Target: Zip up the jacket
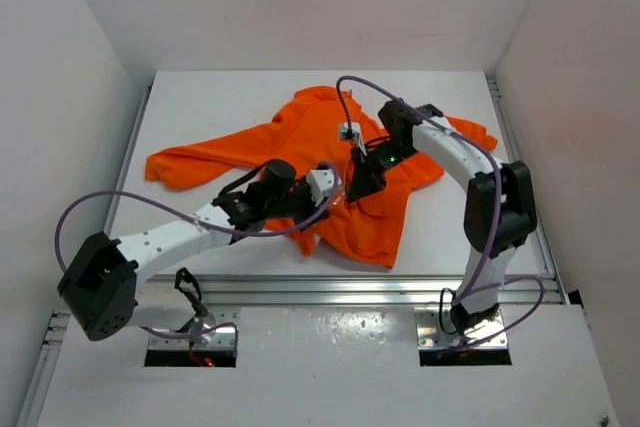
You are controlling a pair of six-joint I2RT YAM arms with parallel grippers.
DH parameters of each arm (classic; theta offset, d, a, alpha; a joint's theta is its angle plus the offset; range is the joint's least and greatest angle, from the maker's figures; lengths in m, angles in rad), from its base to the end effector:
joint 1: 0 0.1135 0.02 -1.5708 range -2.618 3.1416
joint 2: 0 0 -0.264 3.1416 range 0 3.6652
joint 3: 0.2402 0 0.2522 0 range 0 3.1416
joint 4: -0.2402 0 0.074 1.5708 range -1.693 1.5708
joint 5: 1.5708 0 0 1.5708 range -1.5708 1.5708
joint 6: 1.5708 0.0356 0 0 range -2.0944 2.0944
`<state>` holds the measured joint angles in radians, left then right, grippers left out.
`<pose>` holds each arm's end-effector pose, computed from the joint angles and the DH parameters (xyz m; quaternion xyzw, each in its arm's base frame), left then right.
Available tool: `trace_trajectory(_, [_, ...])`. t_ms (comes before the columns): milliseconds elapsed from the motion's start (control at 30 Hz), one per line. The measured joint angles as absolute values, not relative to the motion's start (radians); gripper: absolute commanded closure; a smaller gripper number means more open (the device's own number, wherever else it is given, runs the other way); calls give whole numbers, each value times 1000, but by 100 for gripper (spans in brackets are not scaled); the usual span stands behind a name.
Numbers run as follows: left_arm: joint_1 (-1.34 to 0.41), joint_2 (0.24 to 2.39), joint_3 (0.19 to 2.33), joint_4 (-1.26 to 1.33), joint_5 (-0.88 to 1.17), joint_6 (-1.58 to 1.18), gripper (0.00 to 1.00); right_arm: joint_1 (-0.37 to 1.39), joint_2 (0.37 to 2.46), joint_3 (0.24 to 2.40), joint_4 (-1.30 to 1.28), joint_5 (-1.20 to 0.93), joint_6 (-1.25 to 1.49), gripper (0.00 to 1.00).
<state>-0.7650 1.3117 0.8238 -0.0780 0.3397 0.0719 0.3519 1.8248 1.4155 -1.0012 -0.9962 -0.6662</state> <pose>0.1993 -0.2078 0.2492 0.4254 0.7562 -0.3006 0.3961 0.3181 0.1486 0.2344 -0.4602 0.7460 0.4593 0.1440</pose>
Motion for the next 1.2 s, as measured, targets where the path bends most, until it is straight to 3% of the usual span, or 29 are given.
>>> trace_trajectory(267, [-766,1209,765,-28,277,229,100,353,2014,1697,-1326,-1053,-1023,100])
trace_trajectory(600, [-766,1114,668,-135,264,423,100,298,2077,1795,-1364,-952,-1142,100])
trace_trajectory(867, [-766,982,582,-179,265,556,100,255,2103,1786,-1375,-917,-1088,100])
trace_trajectory(1200, [-766,939,567,-241,220,577,100,124,2267,1884,-1257,-801,-775,100])
